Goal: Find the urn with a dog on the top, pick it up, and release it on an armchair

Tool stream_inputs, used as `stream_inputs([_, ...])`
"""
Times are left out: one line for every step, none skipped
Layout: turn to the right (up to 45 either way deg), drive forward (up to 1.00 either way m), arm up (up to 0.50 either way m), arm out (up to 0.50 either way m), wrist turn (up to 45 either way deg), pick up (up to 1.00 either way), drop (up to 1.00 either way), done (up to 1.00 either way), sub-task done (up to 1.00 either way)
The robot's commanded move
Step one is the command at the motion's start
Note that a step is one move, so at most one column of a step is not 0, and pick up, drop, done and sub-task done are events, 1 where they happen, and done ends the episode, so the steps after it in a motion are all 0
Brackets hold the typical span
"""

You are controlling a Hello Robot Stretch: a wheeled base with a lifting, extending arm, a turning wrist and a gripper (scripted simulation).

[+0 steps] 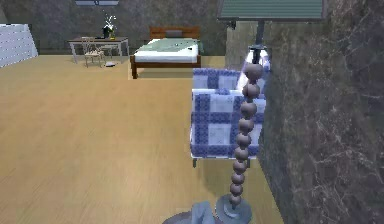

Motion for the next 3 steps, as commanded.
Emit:
stream_inputs([0.0, 0.45, 0.0, 0.0, 0.0, 0.0, 0.0, 0.0, 0.0])
stream_inputs([-21.0, 0.0, 0.0, 0.0, 0.0, 0.0, 0.0, 0.0, 0.0])
stream_inputs([0.0, 0.95, 0.0, 0.0, 0.0, 0.0, 0.0, 0.0, 0.0])
